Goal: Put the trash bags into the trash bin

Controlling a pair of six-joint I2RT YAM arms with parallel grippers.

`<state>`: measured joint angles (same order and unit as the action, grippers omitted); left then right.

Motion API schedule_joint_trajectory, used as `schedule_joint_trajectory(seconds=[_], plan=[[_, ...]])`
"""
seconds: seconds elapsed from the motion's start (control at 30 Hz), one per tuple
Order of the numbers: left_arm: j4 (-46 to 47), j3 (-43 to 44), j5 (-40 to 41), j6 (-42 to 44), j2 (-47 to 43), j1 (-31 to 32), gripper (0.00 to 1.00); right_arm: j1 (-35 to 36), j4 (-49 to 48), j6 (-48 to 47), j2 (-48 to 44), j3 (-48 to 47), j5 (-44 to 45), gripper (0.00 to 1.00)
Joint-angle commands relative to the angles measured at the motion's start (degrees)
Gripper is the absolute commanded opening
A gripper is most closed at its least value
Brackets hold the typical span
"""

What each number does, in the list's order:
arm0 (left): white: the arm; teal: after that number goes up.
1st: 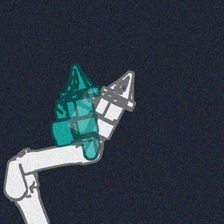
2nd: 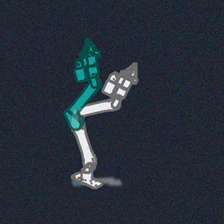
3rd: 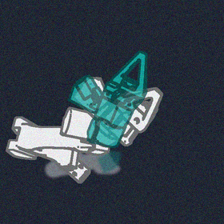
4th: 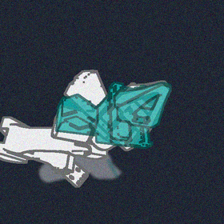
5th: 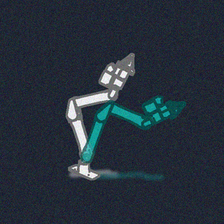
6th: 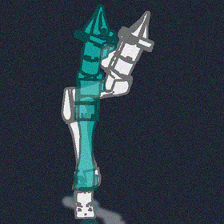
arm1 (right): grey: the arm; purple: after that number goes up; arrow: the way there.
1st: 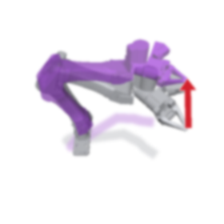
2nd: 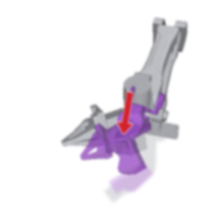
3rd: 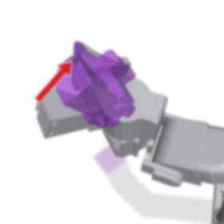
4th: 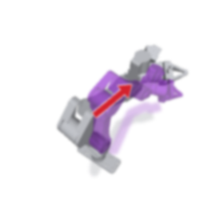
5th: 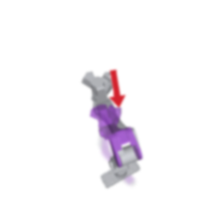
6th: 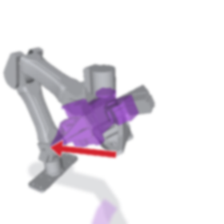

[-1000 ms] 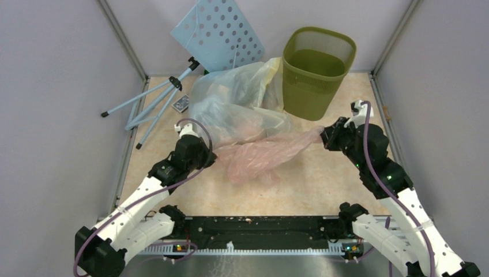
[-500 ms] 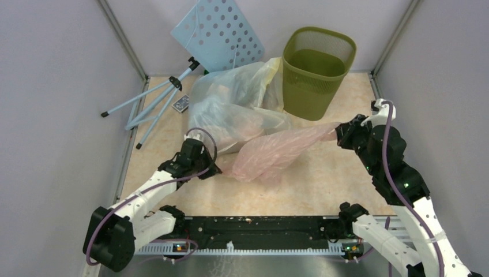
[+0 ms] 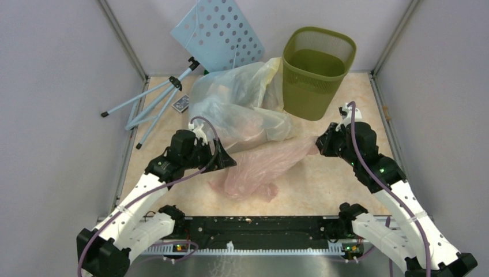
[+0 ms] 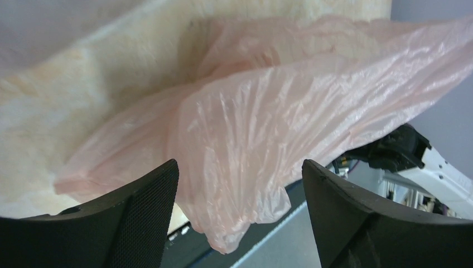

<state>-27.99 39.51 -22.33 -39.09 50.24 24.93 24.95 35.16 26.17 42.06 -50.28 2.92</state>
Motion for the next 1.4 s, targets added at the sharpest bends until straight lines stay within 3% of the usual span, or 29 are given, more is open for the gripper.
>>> schedule_joint_trajectory(seconds=[0.0, 0.13, 0.3, 0.47, 0.53, 0.6, 0.67, 0.7, 0.77, 0.87, 0.97, 1.1, 1.17, 1.27, 1.37], plan=[[-5.4, 1.3, -4.3, -2.1, -2.0, 2.7, 0.87, -0.2, -3.6, 0.8, -0.2, 0.6, -1.8, 0.0], [-11.4, -0.3, 1.3, -3.5, -4.7, 3.2, 0.85, -0.1, -5.2, 1.1, -0.1, 2.1, -2.1, 0.0], [-10.3, -3.7, -3.2, -3.8, -3.6, 3.4, 0.71, -0.2, -6.5, 1.2, 0.7, 3.7, -2.3, 0.0], [-10.7, -5.1, -2.6, -2.6, 0.2, 4.1, 0.68, -0.1, -7.4, 1.3, 1.2, 4.6, -2.3, 0.0], [-8.3, -6.3, -3.2, -2.7, 1.4, 4.1, 0.54, -0.2, -7.6, 1.5, 1.3, 4.6, -2.0, 0.0], [-4.8, -7.4, -3.8, -3.1, 1.8, 4.1, 0.31, -0.2, -6.7, 1.9, 1.3, 4.0, -0.1, 0.0], [-2.6, -7.1, -2.2, -2.8, 2.3, 4.1, 0.06, -0.2, -4.3, 2.3, 0.8, 2.3, 5.7, 0.0], [-2.6, -6.1, -1.1, -2.6, 2.7, 4.1, 0.0, -0.2, -3.1, 2.5, 0.5, 1.4, 9.7, 0.0], [-4.0, -2.0, 0.9, -1.2, 4.1, 4.0, 0.0, -0.2, -1.7, 1.7, -0.9, -1.1, 15.8, 0.0], [-5.4, 5.6, -0.2, 0.7, 7.4, 4.0, 0.0, -0.2, -1.8, -1.8, -1.4, -6.1, 18.3, 0.0], [-4.1, 11.8, -8.1, 0.7, 11.3, 4.0, 0.0, -0.2, -1.9, -5.1, -0.3, -10.8, 18.1, 0.0], [5.1, 13.9, -21.6, -3.1, 15.6, 4.0, 0.0, -0.2, -0.5, -6.6, 3.2, -14.4, 18.2, 0.0], [8.2, 15.1, -23.0, -4.6, 18.1, 3.6, 0.0, -0.2, 1.7, -7.3, 6.5, -16.2, 15.0, 0.07], [12.0, 17.3, -23.5, -7.6, 21.0, 2.1, 0.0, -0.2, 5.8, -6.4, 10.2, -16.6, 12.2, 0.36], [19.2, 17.2, -22.3, -12.5, 22.3, 0.2, 0.0, -0.2, 4.1, -5.8, 7.1, -11.7, 11.4, 0.55]])
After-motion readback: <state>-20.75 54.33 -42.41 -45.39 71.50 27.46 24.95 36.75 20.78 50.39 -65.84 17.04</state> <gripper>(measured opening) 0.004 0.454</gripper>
